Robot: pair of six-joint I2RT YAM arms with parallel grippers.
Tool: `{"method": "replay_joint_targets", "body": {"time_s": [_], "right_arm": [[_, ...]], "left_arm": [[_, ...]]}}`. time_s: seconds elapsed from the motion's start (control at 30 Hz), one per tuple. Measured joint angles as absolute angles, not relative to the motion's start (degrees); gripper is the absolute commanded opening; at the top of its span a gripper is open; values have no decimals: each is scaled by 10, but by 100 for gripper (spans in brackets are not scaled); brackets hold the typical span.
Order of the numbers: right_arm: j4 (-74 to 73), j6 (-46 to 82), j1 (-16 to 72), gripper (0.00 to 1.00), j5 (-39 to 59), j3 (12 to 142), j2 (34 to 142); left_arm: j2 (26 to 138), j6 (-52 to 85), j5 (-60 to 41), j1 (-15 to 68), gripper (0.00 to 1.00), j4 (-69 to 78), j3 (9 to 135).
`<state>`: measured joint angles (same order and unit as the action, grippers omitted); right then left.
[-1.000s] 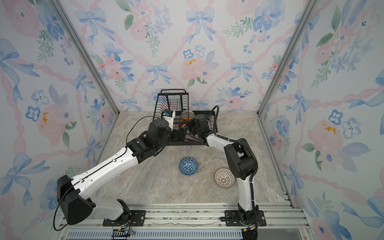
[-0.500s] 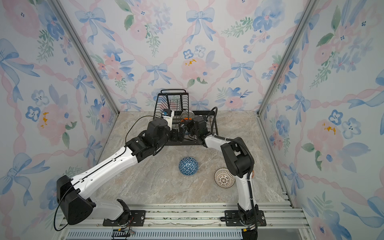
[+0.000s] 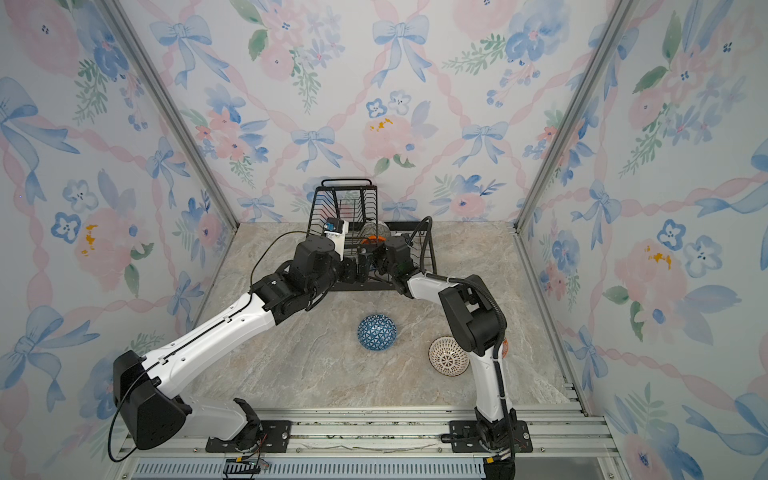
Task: Load the bowls into the dish rack
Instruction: 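Lower the blue floral bowl into the rack beside the orange bowl with the right gripper, then push the blue floral bowl down into the rack slots with the right gripper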
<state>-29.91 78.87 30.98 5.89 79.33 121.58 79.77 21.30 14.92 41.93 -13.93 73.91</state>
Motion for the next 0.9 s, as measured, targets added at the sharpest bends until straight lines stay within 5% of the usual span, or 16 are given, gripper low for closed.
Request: {"method": "replay_joint_targets", "body": {"time_s": [0.9], "right_arm": [[-406, 832, 312, 0, 58, 747, 1222]], "left_arm": [[781, 233, 151, 419, 98, -143, 715]]}}
